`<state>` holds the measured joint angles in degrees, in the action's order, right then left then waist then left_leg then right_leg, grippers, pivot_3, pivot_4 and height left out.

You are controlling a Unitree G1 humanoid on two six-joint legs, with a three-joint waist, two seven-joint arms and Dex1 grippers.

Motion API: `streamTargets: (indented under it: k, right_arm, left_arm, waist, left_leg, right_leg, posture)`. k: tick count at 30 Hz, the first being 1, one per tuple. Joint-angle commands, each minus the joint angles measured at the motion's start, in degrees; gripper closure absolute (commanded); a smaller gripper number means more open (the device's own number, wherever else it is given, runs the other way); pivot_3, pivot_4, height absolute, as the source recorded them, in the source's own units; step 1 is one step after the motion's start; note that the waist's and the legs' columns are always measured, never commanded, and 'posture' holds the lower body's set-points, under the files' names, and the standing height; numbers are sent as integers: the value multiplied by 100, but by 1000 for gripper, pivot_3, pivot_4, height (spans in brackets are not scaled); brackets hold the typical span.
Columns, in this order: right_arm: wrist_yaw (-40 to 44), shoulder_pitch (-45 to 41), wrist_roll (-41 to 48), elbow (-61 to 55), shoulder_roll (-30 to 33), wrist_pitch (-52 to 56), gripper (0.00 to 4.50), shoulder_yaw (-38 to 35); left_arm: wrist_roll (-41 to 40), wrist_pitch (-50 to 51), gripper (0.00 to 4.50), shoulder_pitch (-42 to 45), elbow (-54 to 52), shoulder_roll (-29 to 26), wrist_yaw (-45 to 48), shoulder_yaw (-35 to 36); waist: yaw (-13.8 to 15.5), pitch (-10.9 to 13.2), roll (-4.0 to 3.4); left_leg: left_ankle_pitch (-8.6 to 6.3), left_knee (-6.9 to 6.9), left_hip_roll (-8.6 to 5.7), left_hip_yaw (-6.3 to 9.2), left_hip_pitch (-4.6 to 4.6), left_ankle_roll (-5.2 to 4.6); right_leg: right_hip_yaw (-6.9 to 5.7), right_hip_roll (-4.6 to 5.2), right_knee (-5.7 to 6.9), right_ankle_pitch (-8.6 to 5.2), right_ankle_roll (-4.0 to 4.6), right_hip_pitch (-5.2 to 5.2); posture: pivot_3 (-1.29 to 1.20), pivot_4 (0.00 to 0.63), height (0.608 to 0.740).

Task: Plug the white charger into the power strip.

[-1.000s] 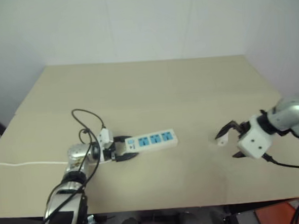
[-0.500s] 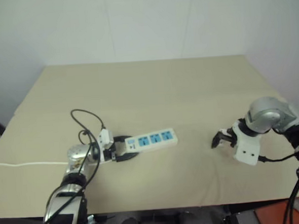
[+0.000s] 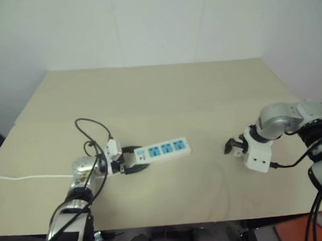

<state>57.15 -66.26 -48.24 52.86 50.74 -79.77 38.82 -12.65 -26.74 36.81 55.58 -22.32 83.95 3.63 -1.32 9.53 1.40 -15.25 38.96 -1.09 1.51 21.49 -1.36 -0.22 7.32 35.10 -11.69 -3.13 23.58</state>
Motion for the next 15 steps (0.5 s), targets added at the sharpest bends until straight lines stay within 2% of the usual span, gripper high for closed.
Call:
streamTargets:
  k: [1,6,13,15]
  right_arm:
    - [-520,-249,-396,108,-23,6,0,100]
    - [-1018,-398,-797,244,-70,-27,0,309]
    - [-1503,-560,-1112,354,-105,-110,0,558]
    - [-1679,-613,-1235,350,-106,-201,625,660]
  left_arm:
    - [-36,88,1102,-114,-168,-2,67,-56]
    - [-47,118,1102,-161,-241,-7,80,-105]
    - [-51,122,1102,-167,-249,-10,68,-126]
    - [-49,124,1142,-170,-250,-8,65,-132]
  waist:
    - [-9,0,0]
    - [-25,-1,-2]
    - [-57,-2,-2]
    - [-66,-2,-2]
  left_leg:
    - [0,0,0,-2,4,0]
    - [5,1,-4,-12,35,8]
    - [5,2,-5,-15,34,8]
    - [6,1,-5,-15,34,8]
  right_leg:
    - [3,0,2,0,0,7]
    - [17,0,12,1,1,46]
    - [23,0,15,1,1,48]
    - [23,0,16,1,1,49]
  posture:
    - [0,150,740]
    - [0,150,740]
    - [0,150,740]
    - [0,150,740]
